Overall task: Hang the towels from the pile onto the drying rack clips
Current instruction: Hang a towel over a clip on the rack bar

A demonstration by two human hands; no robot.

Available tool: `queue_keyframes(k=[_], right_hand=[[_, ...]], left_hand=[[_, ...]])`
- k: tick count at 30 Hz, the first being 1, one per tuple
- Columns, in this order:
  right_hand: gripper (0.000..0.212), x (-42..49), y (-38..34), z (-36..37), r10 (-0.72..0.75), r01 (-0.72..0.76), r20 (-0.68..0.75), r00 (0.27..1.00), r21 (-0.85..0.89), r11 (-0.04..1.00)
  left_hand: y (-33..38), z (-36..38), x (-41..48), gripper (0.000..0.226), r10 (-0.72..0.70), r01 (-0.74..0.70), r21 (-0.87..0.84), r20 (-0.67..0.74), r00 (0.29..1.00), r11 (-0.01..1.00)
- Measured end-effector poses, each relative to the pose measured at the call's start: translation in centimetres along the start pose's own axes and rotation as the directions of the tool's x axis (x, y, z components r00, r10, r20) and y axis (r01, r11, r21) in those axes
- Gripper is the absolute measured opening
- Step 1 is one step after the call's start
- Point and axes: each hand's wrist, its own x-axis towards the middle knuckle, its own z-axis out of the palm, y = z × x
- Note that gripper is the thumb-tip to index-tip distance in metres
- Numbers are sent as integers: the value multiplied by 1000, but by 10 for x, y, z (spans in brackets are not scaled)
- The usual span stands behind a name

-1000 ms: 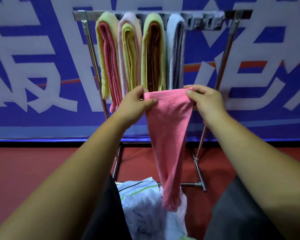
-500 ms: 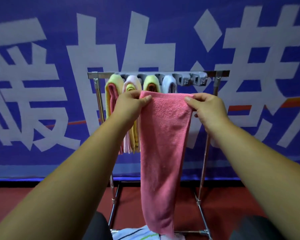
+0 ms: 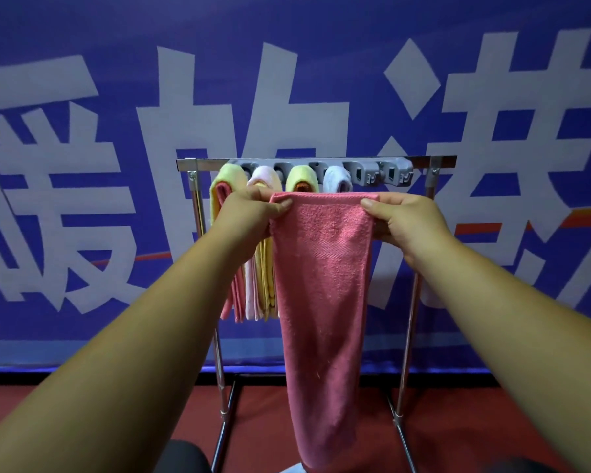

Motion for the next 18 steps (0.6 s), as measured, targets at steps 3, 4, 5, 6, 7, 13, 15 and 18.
queue_keyframes(k=[3,4,5,6,7,13,15,18], right_hand=[[18,4,5,0,17,-17,9,1000,2,1000],[18,5,7,0,25,-25,12,1000,-1,1000],[19,7,8,-1,32,-32,14,999,-3,999],[19,9,10,-1,41,-41,14,999,-2,999],[19,11,11,-1,51,-51,12,999,2,999],[21,15,14,1,99,-99,5,995,79,992],[22,16,15,1,105,-106,11,994,84,991],[22,17,16,0,107,-109,24,994,80,991]], left_hand=[[-4,0,3,8,-24,24,31,2,1000,999],[-5,0,4,8,-34,34,47,1,999,998],[-7,0,6,8,-41,41,64,-2,999,997],[-8,0,8,9,-46,46,78,-4,999,996],[-10,0,10,10,-50,51,86,-9,999,995],[-11,5,14,21,-70,72,57,-30,997,996],[-12,5,15,23,-66,68,64,-29,997,996],[-13,4,13,18,-52,55,92,-36,998,994]])
